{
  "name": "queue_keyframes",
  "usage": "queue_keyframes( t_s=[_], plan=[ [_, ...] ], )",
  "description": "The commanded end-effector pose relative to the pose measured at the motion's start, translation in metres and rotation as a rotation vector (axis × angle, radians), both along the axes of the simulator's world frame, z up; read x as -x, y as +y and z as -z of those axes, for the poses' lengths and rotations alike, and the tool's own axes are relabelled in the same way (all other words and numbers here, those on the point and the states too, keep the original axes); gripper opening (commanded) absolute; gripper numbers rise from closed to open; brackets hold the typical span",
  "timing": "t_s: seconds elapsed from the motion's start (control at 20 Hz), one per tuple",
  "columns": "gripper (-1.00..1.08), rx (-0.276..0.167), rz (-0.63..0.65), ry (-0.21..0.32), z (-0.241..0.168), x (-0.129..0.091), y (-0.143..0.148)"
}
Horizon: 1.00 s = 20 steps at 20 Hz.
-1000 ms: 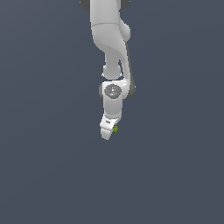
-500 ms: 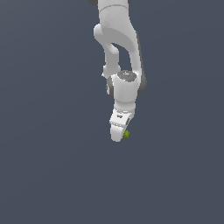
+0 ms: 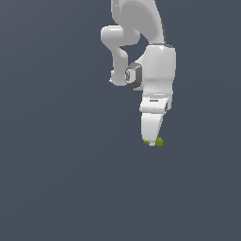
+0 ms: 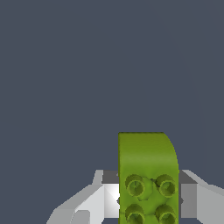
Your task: Pick up the object and move it to a goal position.
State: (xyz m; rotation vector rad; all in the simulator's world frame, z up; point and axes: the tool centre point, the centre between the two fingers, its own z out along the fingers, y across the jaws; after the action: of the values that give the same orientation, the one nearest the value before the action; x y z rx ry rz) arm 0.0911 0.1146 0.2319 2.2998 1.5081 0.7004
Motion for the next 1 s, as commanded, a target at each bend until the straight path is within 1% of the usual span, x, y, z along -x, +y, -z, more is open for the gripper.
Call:
queue_keyframes(
  t_s=[0.0, 0.2, 0.4, 0.65, 0.95],
  plan=[
    [-1.0, -0.003, 0.0, -0.07, -0.031, -0.008, 0.013],
    [-1.0, -0.003, 0.001, -0.162, -0.072, -0.014, 0.03],
    [-1.0, -0.003, 0.002, -0.237, -0.106, -0.016, 0.044],
    [-1.0, -0.001, 0.004, -0.315, -0.141, -0.016, 0.058],
    [-1.0, 0.001, 0.006, -0.394, -0.176, -0.013, 0.072]
  ],
)
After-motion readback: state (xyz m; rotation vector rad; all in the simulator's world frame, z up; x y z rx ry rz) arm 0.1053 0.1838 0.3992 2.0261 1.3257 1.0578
